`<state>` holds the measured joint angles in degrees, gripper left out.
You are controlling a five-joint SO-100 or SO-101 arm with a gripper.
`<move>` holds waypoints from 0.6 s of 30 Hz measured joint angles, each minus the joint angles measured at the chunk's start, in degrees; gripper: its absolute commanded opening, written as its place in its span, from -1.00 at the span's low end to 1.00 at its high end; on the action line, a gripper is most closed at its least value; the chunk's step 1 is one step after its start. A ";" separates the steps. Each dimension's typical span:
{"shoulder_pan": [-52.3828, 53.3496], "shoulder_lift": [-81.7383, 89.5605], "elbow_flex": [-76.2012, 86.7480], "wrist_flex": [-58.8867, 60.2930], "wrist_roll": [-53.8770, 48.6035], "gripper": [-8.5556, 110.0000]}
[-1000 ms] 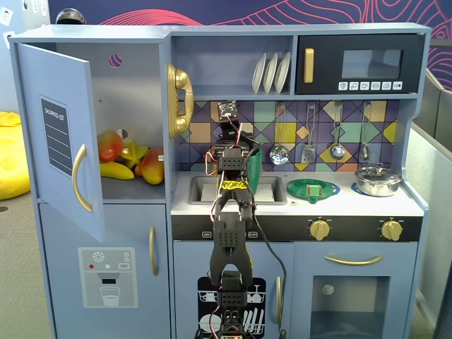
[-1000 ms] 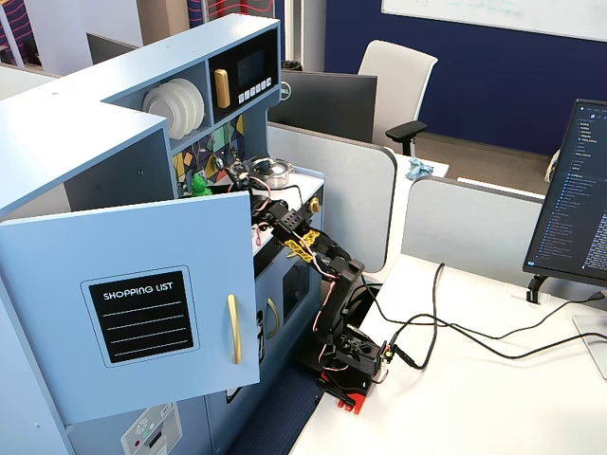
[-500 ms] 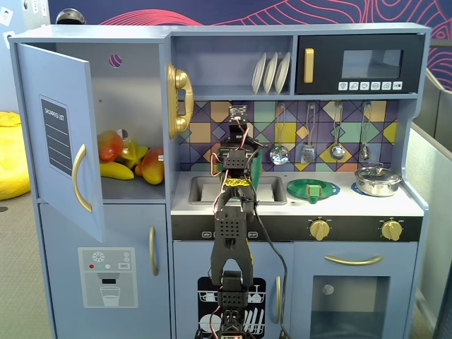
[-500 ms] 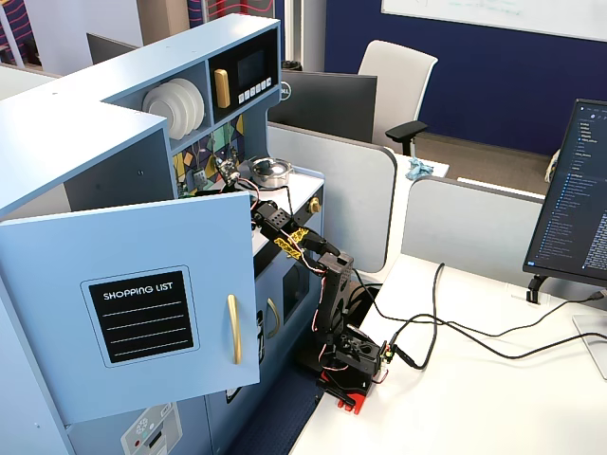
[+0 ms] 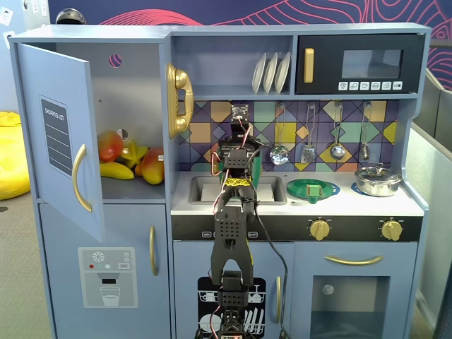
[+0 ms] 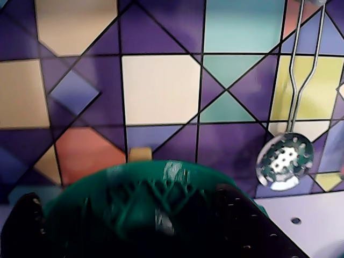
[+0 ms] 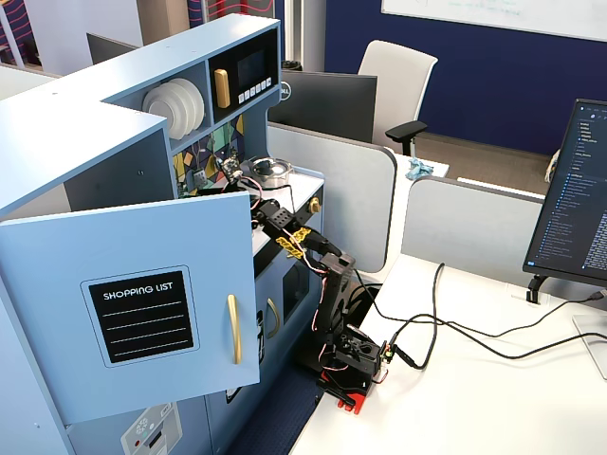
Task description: Pick up the green pineapple from the left cabinet and place it in the green recipient
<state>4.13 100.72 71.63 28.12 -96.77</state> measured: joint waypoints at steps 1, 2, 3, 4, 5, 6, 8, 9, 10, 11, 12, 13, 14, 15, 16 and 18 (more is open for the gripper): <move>-0.26 2.20 0.18 1.76 -1.05 -0.31; -0.62 5.10 0.97 3.43 -2.11 -0.32; -0.97 8.26 2.29 5.01 -3.08 -0.33; -1.32 11.78 4.04 6.94 -3.87 -0.33; -1.32 15.29 5.80 9.14 -4.75 -0.34; -1.41 18.90 7.73 11.60 -5.45 -0.34; -1.32 25.93 11.87 16.35 -6.24 -0.35; -0.97 29.44 14.15 18.90 -6.42 -0.35; -0.44 32.70 16.52 21.36 -6.42 -0.36; 0.18 35.86 19.34 23.64 -6.42 -0.36; 0.97 39.11 22.59 25.58 -6.33 -0.37; 1.58 42.28 26.28 27.07 -5.71 -0.38; 2.20 45.35 30.32 28.39 -4.75 -0.38; 2.90 48.34 34.63 29.36 -3.96 -0.38; 3.34 51.24 39.11 29.97 -2.99 -0.38; 3.60 56.07 48.25 30.50 -0.18 -0.39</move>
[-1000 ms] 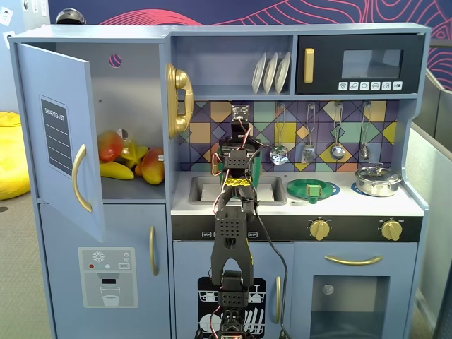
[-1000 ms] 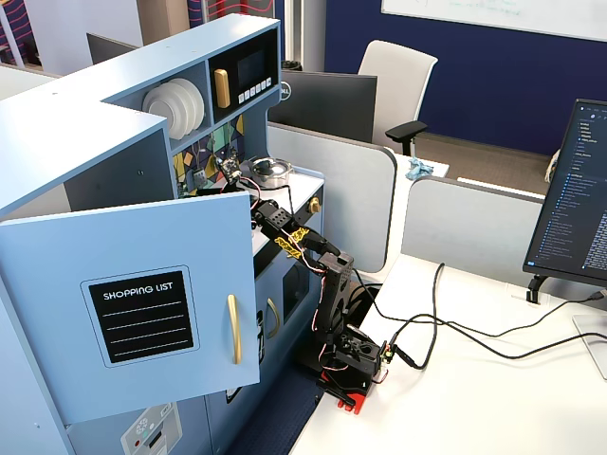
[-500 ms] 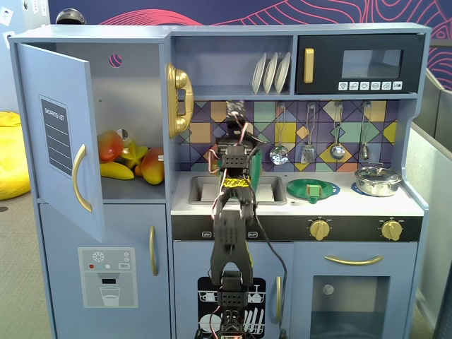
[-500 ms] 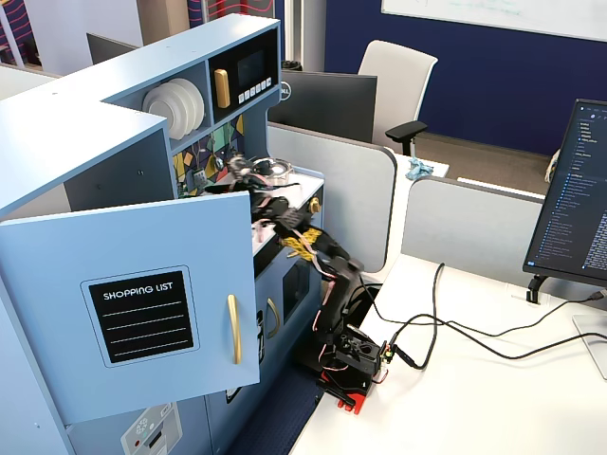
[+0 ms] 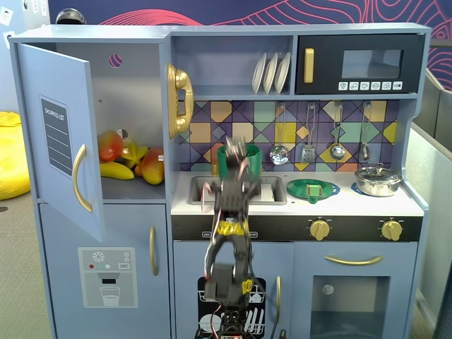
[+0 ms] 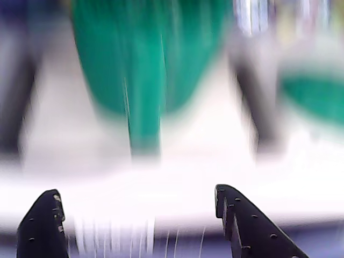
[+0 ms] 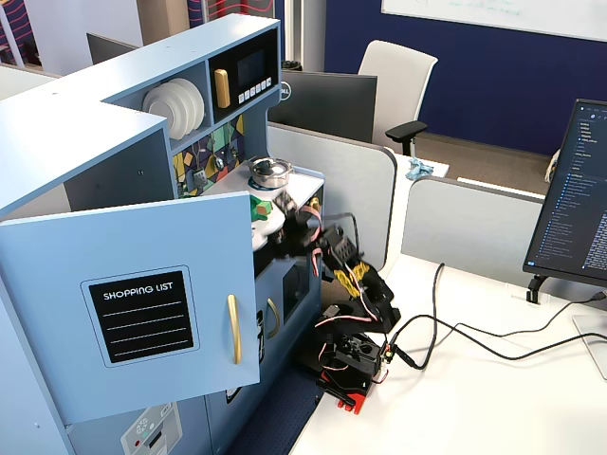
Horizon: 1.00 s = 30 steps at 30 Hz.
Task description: Pick up the green pineapple from the left cabinet and place it in the green recipient
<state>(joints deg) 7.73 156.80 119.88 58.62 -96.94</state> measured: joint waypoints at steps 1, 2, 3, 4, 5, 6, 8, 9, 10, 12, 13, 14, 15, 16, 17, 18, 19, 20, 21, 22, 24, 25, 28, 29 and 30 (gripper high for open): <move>0.26 2.20 4.39 0.00 1.23 -0.39; 0.44 4.13 8.88 -0.09 2.20 -0.40; 0.44 5.89 13.10 -0.53 3.25 -0.42; 0.62 7.38 17.14 -0.97 4.04 -0.43; 0.62 8.79 21.09 -1.85 4.48 -0.45; 0.62 10.20 24.87 -2.64 5.01 -0.46; 0.35 13.54 31.73 -3.52 6.24 -0.53; -0.18 15.38 34.89 -3.52 6.68 -0.57; -0.97 17.31 37.97 -3.16 7.03 -0.60; -2.20 20.65 43.33 -1.49 7.91 -0.65; -2.29 22.06 45.62 -0.62 8.61 -0.67; -2.29 23.47 47.72 0.35 9.23 -0.69; -2.29 24.17 49.31 1.32 10.11 -0.71; -2.29 24.17 50.45 2.37 11.60 -0.75; -2.46 24.26 51.15 3.87 13.36 -0.80; -3.16 24.26 51.50 5.54 14.94 -0.86; -4.22 24.43 51.77 7.47 16.00 -0.86; -5.27 25.22 51.94 9.49 17.05 -0.86; -5.63 25.40 51.94 11.43 18.11 -0.86; -5.71 25.49 52.12 12.66 18.81 -0.86; -5.80 25.66 52.12 16.17 19.07 -0.86; -5.27 25.75 51.77 17.14 18.81 -0.86; -4.66 25.75 51.77 18.11 14.15 -0.86; -4.66 25.75 51.77 18.11 12.66 -0.86; -4.57 25.75 51.77 18.19 11.43 -0.86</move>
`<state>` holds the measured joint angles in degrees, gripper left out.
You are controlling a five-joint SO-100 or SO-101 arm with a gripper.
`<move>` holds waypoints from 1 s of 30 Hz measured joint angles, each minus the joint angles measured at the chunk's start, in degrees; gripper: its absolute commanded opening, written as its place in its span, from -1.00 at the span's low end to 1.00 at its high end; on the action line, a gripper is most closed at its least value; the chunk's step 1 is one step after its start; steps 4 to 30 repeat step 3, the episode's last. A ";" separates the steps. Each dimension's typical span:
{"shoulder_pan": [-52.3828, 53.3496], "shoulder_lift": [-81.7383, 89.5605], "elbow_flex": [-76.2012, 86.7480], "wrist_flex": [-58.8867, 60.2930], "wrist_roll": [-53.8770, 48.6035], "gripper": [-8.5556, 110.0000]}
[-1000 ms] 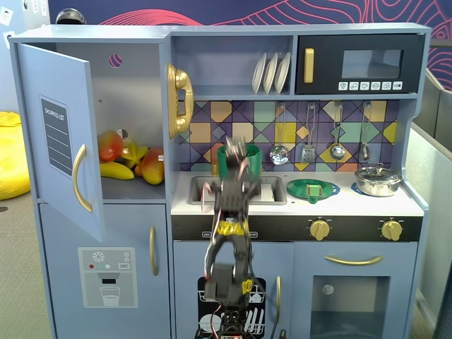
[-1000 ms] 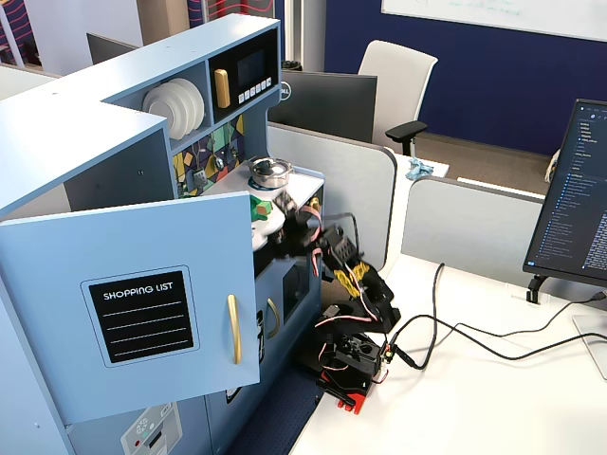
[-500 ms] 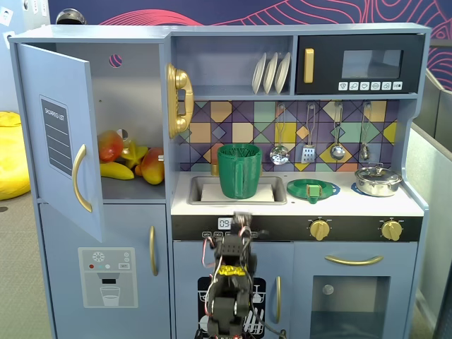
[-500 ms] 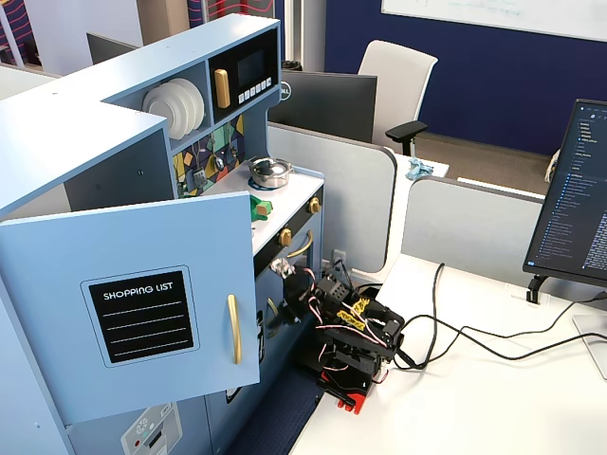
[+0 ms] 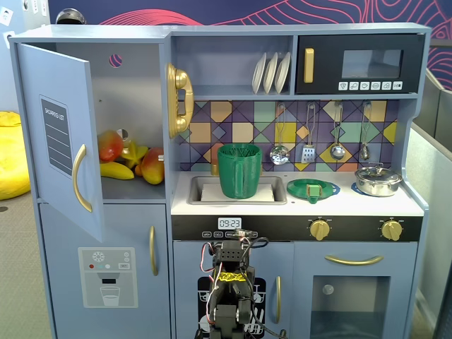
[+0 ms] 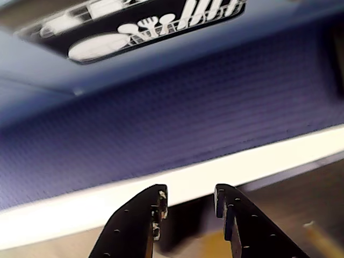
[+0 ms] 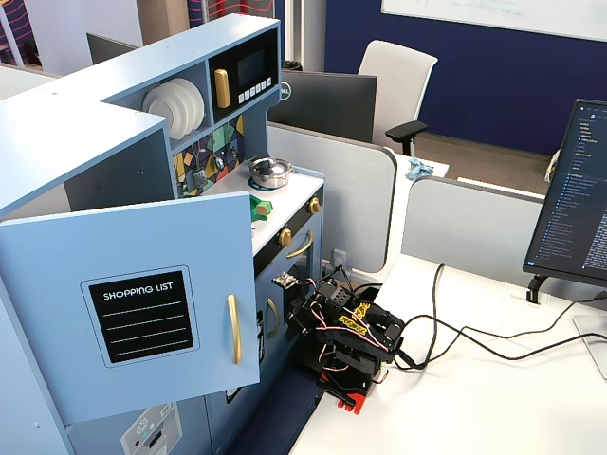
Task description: Pick up the green pineapple from the left cabinet and place it in the green recipient
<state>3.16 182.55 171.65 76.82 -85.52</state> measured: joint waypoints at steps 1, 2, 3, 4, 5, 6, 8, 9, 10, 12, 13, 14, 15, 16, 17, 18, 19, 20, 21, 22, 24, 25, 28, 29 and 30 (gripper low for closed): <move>0.09 0.00 0.00 0.18 -0.62 -0.84; 0.09 0.00 0.00 0.35 -1.05 -0.80; 0.09 0.00 0.00 0.44 -1.76 -0.79; 0.09 0.00 0.00 0.44 -1.76 -0.79; 0.09 0.00 0.00 0.44 -1.76 -0.79; 0.09 0.00 0.00 0.44 -1.76 -0.79; 0.09 0.00 0.00 0.44 -1.76 -0.79; 0.09 0.00 0.00 0.44 -1.76 -0.79; 0.09 0.00 0.00 0.44 -1.76 -0.79; 0.09 0.00 0.00 0.44 -1.76 -0.79; 0.09 0.00 0.00 0.44 -1.76 -0.79; 0.09 0.00 0.00 0.44 -1.76 -0.79; 0.09 0.00 0.00 0.44 -1.76 -0.79; 0.09 0.00 0.00 0.44 -1.76 -0.79; 0.09 0.00 0.00 0.44 -1.76 -0.79; 0.09 0.00 0.00 0.44 -1.76 -0.79; 0.09 0.00 0.00 0.44 -1.76 -0.79; 0.09 0.00 0.00 0.44 -1.76 -0.79; 0.09 0.00 0.00 0.44 -1.76 -0.79; 0.09 0.00 0.00 0.44 -1.76 -0.79; 0.09 0.00 0.00 0.44 -1.76 -0.79; 0.09 0.00 0.00 0.44 -1.76 -0.79; 0.09 0.00 0.00 0.44 -1.76 -0.79; 0.09 0.00 0.00 0.44 -1.76 -0.79; 0.09 0.00 0.00 0.44 -1.76 -0.79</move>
